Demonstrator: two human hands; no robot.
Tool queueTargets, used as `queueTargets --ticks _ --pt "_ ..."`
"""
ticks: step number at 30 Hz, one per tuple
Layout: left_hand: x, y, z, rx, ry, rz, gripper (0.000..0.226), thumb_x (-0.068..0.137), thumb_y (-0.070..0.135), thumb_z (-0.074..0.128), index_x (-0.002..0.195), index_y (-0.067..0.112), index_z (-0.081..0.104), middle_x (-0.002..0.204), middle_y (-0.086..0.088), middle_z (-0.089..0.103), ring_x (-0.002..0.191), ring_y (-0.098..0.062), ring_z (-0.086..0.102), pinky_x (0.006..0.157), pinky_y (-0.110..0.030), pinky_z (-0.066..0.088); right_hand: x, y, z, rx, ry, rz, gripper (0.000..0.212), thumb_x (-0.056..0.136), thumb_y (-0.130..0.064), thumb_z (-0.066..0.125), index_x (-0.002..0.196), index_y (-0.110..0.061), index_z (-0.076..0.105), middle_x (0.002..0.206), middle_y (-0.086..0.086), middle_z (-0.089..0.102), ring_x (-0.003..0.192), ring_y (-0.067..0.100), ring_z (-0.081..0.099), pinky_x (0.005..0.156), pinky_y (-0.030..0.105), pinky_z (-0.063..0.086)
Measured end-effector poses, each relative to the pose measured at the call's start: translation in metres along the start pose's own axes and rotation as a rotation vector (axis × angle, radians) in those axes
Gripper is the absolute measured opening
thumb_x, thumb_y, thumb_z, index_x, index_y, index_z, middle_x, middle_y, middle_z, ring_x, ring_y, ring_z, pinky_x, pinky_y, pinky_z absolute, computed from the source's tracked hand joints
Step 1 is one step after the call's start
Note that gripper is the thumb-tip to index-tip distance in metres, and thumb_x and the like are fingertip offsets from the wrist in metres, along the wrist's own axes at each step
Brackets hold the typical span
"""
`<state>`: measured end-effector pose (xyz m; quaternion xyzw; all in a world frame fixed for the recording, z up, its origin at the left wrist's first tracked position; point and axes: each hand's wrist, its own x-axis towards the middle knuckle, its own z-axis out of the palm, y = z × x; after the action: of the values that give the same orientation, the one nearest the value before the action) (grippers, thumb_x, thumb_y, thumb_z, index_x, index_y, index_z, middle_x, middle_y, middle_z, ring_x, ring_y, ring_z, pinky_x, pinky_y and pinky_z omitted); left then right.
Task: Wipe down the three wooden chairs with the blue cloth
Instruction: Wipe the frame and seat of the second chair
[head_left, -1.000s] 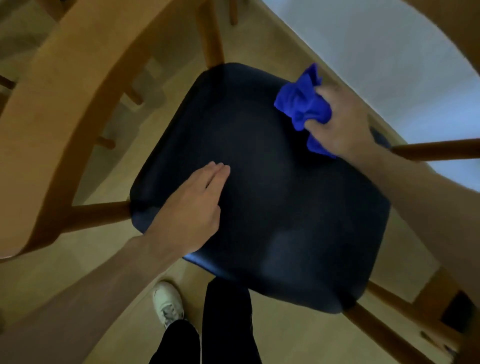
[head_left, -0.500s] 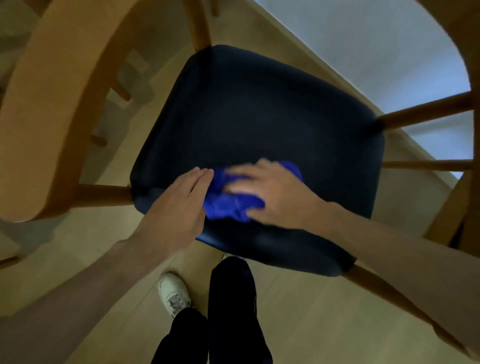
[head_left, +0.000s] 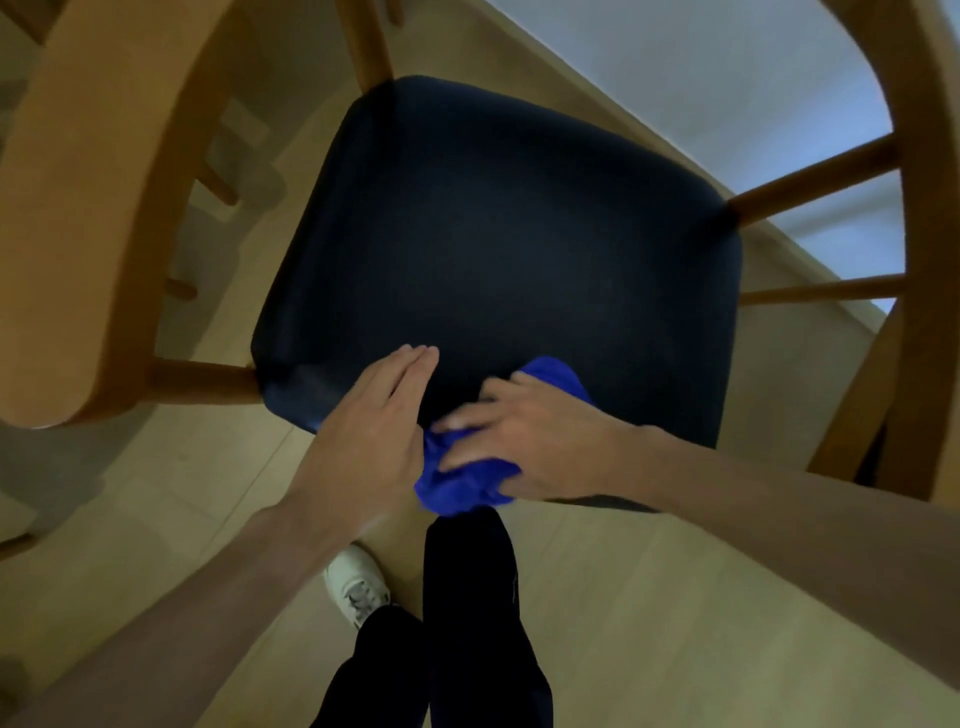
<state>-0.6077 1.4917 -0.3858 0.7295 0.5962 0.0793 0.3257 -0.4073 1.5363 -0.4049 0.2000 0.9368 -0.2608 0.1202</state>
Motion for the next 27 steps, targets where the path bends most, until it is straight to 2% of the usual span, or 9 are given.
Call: queueTargets --ticks 4,9,11,13,15,19,22,24,27 --pt "0.002 0.007 0.001 0.002 0.039 -0.025 0.061 0.084 -0.002 0.046 0.144 0.006 0.038 0.145 -0.007 0.041 0.137 -0.016 0.035 0.110 -0.021 0.022 0.001 -0.011 0.017 -0.008 0.052 0.056 0.054 0.066 -0.030 0.078 0.117 -0.041 0.063 0.137 -0.013 0.053 0.093 0.019 0.046 0.076 0.037 0.039" --pt "0.008 0.005 0.000 -0.015 0.030 -0.004 0.064 0.087 -0.003 0.051 0.146 0.014 0.035 0.147 0.002 0.037 0.137 -0.010 0.034 0.108 -0.023 0.034 -0.073 0.001 0.030 -0.046 -0.455 -0.011 0.043 0.080 -0.030 0.068 0.120 -0.044 0.060 0.141 -0.020 0.047 0.107 0.018 0.041 0.088 0.035 0.034" --pt "0.012 0.008 0.001 -0.024 0.018 -0.004 0.061 0.088 0.001 0.051 0.146 0.015 0.036 0.147 0.004 0.037 0.134 -0.010 0.037 0.106 -0.026 0.039 -0.081 0.010 0.018 0.064 -0.468 0.091 0.050 0.081 -0.031 0.066 0.128 -0.044 0.055 0.146 -0.021 0.040 0.111 0.013 0.037 0.093 0.033 0.032" --pt "0.017 0.012 0.005 -0.030 0.016 0.002 0.061 0.088 0.002 0.053 0.145 0.016 0.037 0.147 0.004 0.037 0.131 -0.011 0.041 0.102 -0.025 0.041 -0.073 0.029 -0.005 0.226 -0.257 0.175 0.055 0.080 -0.031 0.067 0.132 -0.043 0.053 0.147 -0.018 0.039 0.116 0.006 0.035 0.096 0.028 0.029" --pt "0.024 0.016 0.009 -0.035 0.027 -0.007 0.062 0.087 0.003 0.054 0.145 0.017 0.037 0.147 0.004 0.037 0.129 -0.011 0.042 0.100 -0.021 0.038 -0.058 0.063 -0.040 0.357 0.097 0.263 0.057 0.078 -0.027 0.071 0.133 -0.033 0.055 0.143 -0.008 0.046 0.118 -0.002 0.035 0.106 0.019 0.025" --pt "0.039 0.020 0.009 -0.028 0.024 0.003 0.061 0.086 0.003 0.056 0.143 0.015 0.040 0.146 0.003 0.039 0.131 -0.012 0.041 0.101 -0.024 0.039 -0.030 0.162 -0.098 0.365 0.632 0.602 0.072 0.077 -0.021 0.070 0.143 -0.019 0.044 0.142 0.007 0.049 0.124 0.010 0.044 0.112 0.025 0.032" --pt "0.053 0.021 0.007 -0.019 0.040 0.011 0.061 0.084 0.001 0.057 0.142 0.013 0.042 0.144 0.001 0.042 0.131 -0.014 0.042 0.100 -0.027 0.044 -0.034 0.231 -0.108 0.363 0.651 0.904 0.075 0.080 -0.024 0.067 0.148 -0.023 0.034 0.144 0.007 0.046 0.127 0.026 0.048 0.107 0.033 0.038" --pt "0.061 0.025 0.007 -0.011 0.063 0.010 0.061 0.084 0.002 0.056 0.142 0.014 0.042 0.143 0.001 0.042 0.130 -0.013 0.043 0.098 -0.024 0.043 -0.033 0.242 -0.093 0.361 0.613 0.983 0.058 0.082 -0.022 0.065 0.138 -0.018 0.049 0.133 0.008 0.055 0.119 0.026 0.054 0.100 0.033 0.041" --pt "0.071 0.030 0.008 -0.009 0.055 0.007 0.060 0.086 0.003 0.053 0.143 0.014 0.040 0.144 0.002 0.040 0.129 -0.012 0.042 0.101 -0.021 0.037 -0.029 0.174 -0.045 0.310 0.624 0.769 0.051 0.074 -0.031 0.061 0.123 -0.014 0.064 0.125 0.011 0.061 0.111 0.026 0.058 0.095 0.034 0.042"
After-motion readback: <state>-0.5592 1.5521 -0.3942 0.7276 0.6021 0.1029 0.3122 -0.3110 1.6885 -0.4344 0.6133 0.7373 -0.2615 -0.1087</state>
